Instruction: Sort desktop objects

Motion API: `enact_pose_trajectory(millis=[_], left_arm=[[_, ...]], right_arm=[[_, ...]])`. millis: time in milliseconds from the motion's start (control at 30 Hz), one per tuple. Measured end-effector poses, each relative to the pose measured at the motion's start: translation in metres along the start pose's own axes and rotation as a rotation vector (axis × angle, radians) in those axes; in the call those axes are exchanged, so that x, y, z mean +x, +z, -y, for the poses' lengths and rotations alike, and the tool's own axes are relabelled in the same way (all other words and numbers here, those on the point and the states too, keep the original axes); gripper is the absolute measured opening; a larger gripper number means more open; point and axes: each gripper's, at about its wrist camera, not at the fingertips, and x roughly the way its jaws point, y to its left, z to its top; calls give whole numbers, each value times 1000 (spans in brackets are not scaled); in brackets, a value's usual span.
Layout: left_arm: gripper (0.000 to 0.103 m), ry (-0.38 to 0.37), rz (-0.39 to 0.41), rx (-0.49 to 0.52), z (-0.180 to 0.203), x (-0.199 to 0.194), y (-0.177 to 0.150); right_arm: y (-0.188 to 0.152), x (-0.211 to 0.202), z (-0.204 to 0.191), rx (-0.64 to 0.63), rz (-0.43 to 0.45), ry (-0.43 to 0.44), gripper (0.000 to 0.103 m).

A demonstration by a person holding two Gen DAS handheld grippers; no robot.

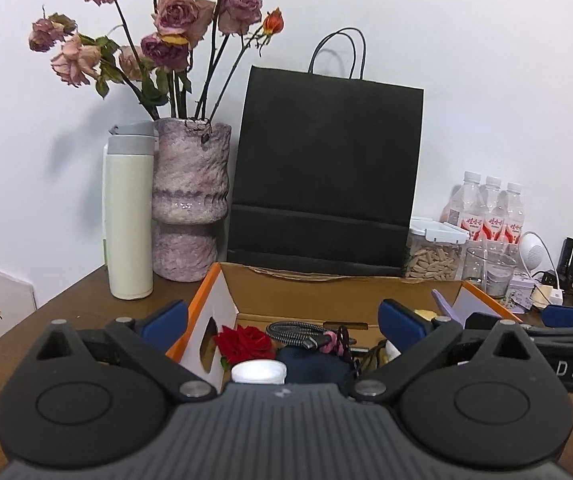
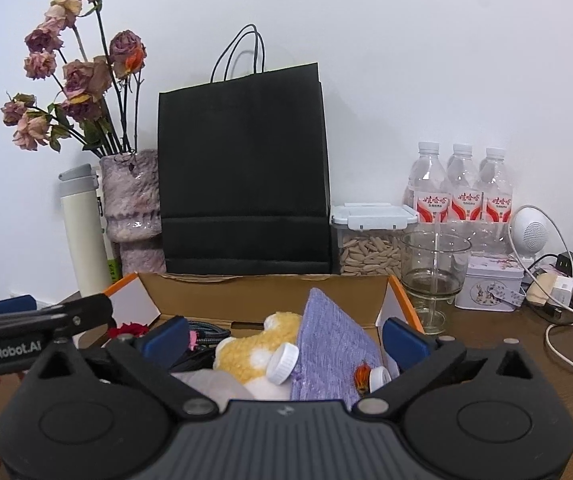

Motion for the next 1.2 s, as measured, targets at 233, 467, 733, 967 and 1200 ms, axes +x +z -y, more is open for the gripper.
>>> enact_pose_trajectory(millis=[233,467,733,967,1200], left_arm=[[103,-5,6,46,3,-34,-15],[103,2,1,98,7,-58,-31],[103,17,-17,123,10,-80,-44],[103,31,-32,136,12,-92,-51],[103,64,-51,157,14,-91,-55]], right_arm=[[-15,-32,-6,-30,7,-7,103],[-35,-65,-12,-52,3,-13,103],[-52,-92,-19,-63,-5,-12,103],[-58,-106,-21,-59,6,-8,103],[-63,-106,-23,-57,5,-11,103]])
